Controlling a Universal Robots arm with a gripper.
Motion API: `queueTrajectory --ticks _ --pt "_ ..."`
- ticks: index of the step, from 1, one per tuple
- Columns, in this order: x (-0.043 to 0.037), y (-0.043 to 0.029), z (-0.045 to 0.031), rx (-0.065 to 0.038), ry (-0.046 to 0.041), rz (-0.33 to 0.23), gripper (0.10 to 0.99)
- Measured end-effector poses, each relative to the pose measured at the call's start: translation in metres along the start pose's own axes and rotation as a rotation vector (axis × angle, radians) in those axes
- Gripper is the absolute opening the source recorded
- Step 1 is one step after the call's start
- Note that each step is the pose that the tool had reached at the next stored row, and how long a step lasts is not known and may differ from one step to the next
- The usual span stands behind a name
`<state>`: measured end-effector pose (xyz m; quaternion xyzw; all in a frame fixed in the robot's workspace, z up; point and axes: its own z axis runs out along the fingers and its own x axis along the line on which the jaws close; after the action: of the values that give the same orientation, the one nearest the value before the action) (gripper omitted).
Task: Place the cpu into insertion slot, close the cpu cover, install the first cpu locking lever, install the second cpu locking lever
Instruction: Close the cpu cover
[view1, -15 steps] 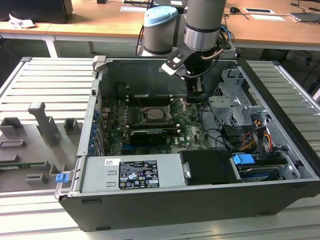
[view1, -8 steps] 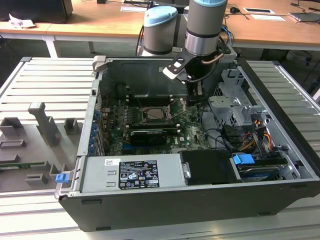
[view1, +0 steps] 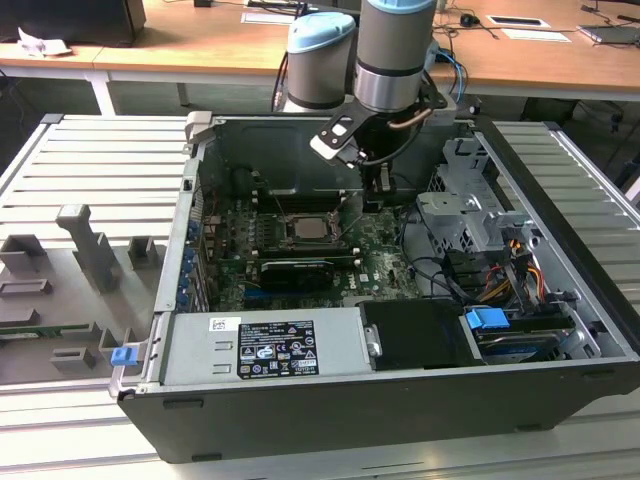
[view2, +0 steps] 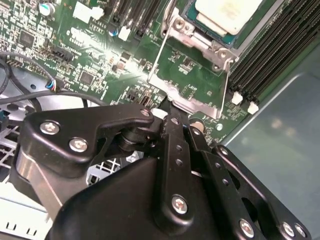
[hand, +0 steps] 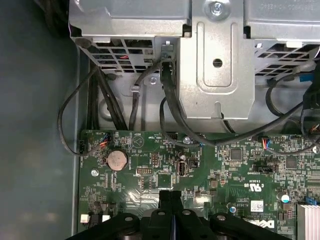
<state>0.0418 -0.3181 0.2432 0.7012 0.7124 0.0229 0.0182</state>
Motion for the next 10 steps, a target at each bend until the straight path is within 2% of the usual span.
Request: queueTrajectory --ticks 10 --pt "0.0002 -0.0064 -0.0003 0.000 0.0001 0.000 0.106"
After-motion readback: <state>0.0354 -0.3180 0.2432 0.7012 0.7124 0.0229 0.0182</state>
